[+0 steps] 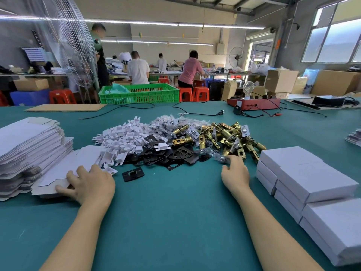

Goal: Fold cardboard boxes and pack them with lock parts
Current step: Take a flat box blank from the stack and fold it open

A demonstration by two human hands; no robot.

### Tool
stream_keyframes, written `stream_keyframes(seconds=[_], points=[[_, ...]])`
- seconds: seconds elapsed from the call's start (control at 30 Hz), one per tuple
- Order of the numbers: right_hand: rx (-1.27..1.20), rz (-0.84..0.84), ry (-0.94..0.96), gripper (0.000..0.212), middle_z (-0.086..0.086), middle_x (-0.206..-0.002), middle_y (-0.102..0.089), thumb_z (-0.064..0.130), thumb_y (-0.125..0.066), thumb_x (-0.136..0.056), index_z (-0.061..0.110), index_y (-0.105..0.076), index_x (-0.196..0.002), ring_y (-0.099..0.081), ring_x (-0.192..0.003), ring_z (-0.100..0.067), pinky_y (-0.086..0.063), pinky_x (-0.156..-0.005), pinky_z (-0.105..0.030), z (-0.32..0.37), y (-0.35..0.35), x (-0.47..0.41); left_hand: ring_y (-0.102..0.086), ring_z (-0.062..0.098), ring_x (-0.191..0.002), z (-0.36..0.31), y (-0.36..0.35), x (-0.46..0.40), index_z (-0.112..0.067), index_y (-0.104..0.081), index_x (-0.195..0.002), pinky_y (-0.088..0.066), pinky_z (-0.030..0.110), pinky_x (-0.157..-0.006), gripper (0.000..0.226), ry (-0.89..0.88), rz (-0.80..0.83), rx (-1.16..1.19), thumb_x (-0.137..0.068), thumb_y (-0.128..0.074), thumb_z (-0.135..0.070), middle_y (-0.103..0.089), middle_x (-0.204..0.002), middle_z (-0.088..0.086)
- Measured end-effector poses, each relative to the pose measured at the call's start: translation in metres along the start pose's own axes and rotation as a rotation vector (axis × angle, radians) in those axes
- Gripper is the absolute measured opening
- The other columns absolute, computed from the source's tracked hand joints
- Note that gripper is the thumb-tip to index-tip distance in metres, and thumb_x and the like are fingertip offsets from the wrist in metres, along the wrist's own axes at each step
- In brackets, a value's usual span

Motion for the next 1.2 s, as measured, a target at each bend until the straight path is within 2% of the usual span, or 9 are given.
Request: stream_keyframes(seconds=[0.17, 0.4, 0.7, 0.83, 0.9, 0.93, 1.03, 1.1, 1.2], points=[[-0.135, -0.049, -0.016, 0.019, -0.007, -0.121, -0.054, 0.008, -0.053, -0.093, 0.013, -0.053, -0.112, -0.049, -0.090, -0.021, -0.035, -0.073, -0.028, -0.002, 0.003, -0.001, -0.010, 0.034, -0.143, -0.006, 0.002, 0.003, -0.008, -0.057, -0.120, -0.004, 0.061, -0.114, 0.029, -0.055, -0.046, 0.067, -0.098, -0.043, -0.019, -0.034, -0.150, 0.019], [-0.236, -0.141, -0.015, 0.010, -0.004, -0.099, -0.058, 0.004, -0.053, -0.093, 0.014, -0.050, -0.094, -0.051, -0.084, -0.021, -0.034, -0.066, -0.029, -0.002, 0.012, 0.003, -0.014, 0.035, -0.142, -0.016, 0.000, 0.007, -0.007, -0.060, -0.117, -0.003, 0.062, -0.113, 0.026, -0.130, -0.078, 0.081, -0.096, -0.046, -0.015, -0.040, -0.144, 0.021], [-0.214, 0.081, 0.587, 0.012, 0.000, -0.073, -0.058, 0.002, -0.060, -0.083, 0.012, -0.054, -0.090, -0.053, -0.068, -0.019, -0.045, -0.062, -0.036, 0.073, -0.009, 0.051, -0.019, 0.036, -0.141, -0.022, 0.001, 0.008, -0.004, -0.061, -0.119, -0.007, 0.056, -0.114, 0.029, -0.218, -0.117, 0.144, -0.095, -0.049, -0.013, -0.047, -0.138, 0.020], [-0.289, 0.199, 0.569, 0.003, 0.010, -0.062, -0.058, 0.019, -0.065, -0.086, 0.017, -0.063, -0.087, -0.052, -0.059, -0.006, -0.045, -0.060, -0.027, 0.077, -0.026, 0.058, -0.025, 0.036, -0.138, -0.026, -0.001, 0.007, -0.006, -0.062, -0.119, -0.014, 0.051, -0.112, 0.028, -0.266, -0.127, 0.175, -0.095, -0.052, -0.018, -0.052, -0.134, 0.019], [-0.307, 0.089, 0.452, 0.008, 0.014, -0.070, -0.057, 0.019, -0.058, -0.091, 0.020, -0.065, -0.096, -0.050, -0.060, -0.003, -0.040, -0.060, -0.025, 0.066, -0.020, 0.044, -0.028, 0.035, -0.136, -0.027, -0.001, 0.006, -0.008, -0.063, -0.118, -0.018, 0.048, -0.110, 0.028, -0.299, -0.136, 0.200, -0.094, -0.054, -0.021, -0.054, -0.131, 0.017], [-0.236, 0.064, 0.409, 0.022, 0.012, -0.087, -0.058, 0.013, -0.052, -0.093, 0.022, -0.063, -0.110, -0.050, -0.068, -0.004, -0.039, -0.064, -0.027, 0.060, -0.017, 0.036, -0.030, 0.034, -0.135, -0.029, -0.002, 0.006, -0.009, -0.064, -0.117, -0.019, 0.047, -0.109, 0.028, -0.329, -0.140, 0.216, -0.094, -0.056, -0.022, -0.056, -0.130, 0.016], [0.130, 0.260, 0.412, 0.060, 0.010, -0.146, -0.034, 0.001, -0.040, -0.088, 0.032, -0.043, -0.138, -0.043, -0.111, -0.018, -0.038, -0.079, -0.028, 0.045, -0.027, 0.024, -0.037, 0.033, -0.132, -0.039, -0.003, 0.012, -0.010, -0.067, -0.114, -0.024, 0.046, -0.108, 0.024, -0.450, -0.154, 0.263, -0.093, -0.059, -0.019, -0.062, -0.123, 0.012], [0.224, 0.385, 0.456, 0.057, 0.018, -0.152, -0.028, 0.007, -0.039, -0.090, 0.036, -0.041, -0.138, -0.031, -0.125, -0.020, -0.035, -0.095, -0.030, 0.045, -0.038, 0.027, -0.039, 0.030, -0.131, -0.046, -0.007, 0.016, -0.013, -0.066, -0.118, -0.027, 0.044, -0.107, 0.027, -0.518, -0.120, 0.242, -0.094, -0.057, -0.019, -0.064, -0.123, 0.007], [0.191, 0.365, 0.494, 0.038, 0.017, -0.138, -0.045, 0.021, -0.047, -0.094, 0.031, -0.047, -0.130, -0.031, -0.124, -0.018, -0.030, -0.099, -0.029, 0.049, -0.040, 0.030, -0.046, 0.030, -0.121, -0.048, -0.012, 0.015, -0.014, -0.063, -0.122, -0.034, 0.041, -0.099, 0.029, -0.544, -0.054, 0.227, -0.095, -0.053, -0.020, -0.064, -0.120, 0.006]])
Point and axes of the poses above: each hand's wrist, its own x-axis away from the middle knuckle, its own y-axis out of the back of the hand, z = x × y, the point moved 6 cm from there along -x, towards the middle knuckle
